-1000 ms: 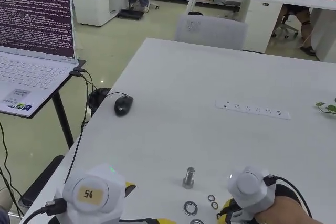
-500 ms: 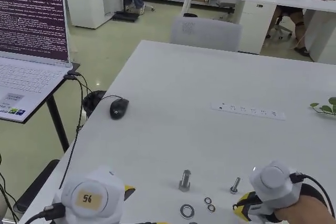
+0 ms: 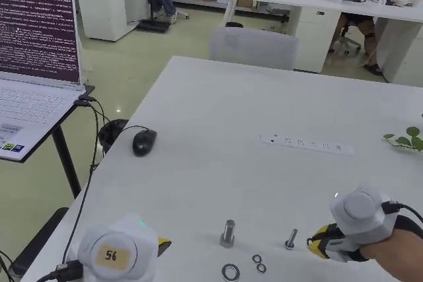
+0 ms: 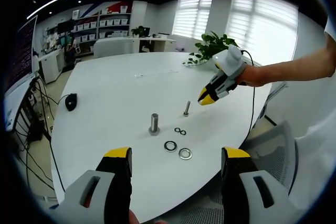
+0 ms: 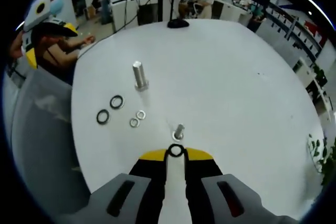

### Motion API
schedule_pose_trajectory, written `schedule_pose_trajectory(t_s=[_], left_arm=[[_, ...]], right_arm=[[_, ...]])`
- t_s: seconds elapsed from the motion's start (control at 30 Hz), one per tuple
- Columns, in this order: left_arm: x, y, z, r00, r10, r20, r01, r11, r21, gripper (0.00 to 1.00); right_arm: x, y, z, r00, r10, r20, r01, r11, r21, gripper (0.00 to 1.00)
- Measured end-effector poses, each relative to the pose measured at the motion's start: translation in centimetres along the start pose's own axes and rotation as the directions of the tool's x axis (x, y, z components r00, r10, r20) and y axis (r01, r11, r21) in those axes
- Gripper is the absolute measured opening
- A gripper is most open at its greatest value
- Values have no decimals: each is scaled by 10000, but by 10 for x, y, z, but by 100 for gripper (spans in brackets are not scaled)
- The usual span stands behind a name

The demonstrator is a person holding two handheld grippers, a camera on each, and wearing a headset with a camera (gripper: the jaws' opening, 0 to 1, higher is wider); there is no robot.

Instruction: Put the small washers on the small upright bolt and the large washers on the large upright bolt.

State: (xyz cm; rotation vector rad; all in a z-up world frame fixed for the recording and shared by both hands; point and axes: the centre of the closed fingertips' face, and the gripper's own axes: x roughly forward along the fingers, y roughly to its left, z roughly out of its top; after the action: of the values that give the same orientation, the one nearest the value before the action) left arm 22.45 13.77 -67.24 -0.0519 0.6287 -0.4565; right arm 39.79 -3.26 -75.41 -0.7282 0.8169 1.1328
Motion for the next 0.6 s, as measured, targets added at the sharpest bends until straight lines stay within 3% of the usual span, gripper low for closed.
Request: schedule_pose_trajectory(t_s=[0.23,0.6], left_arm=[[-4,2,-4,9999,111,-34,-112,9999,-94,69],[-5,6,-5,9997,236,-7,-236,9995,-205,69]], right_arm=[[6,-6,17,9998,104,-164,-115,9977,-662,14],[18,-5,18,9973,331,-655,-400,9935,-1068,14]])
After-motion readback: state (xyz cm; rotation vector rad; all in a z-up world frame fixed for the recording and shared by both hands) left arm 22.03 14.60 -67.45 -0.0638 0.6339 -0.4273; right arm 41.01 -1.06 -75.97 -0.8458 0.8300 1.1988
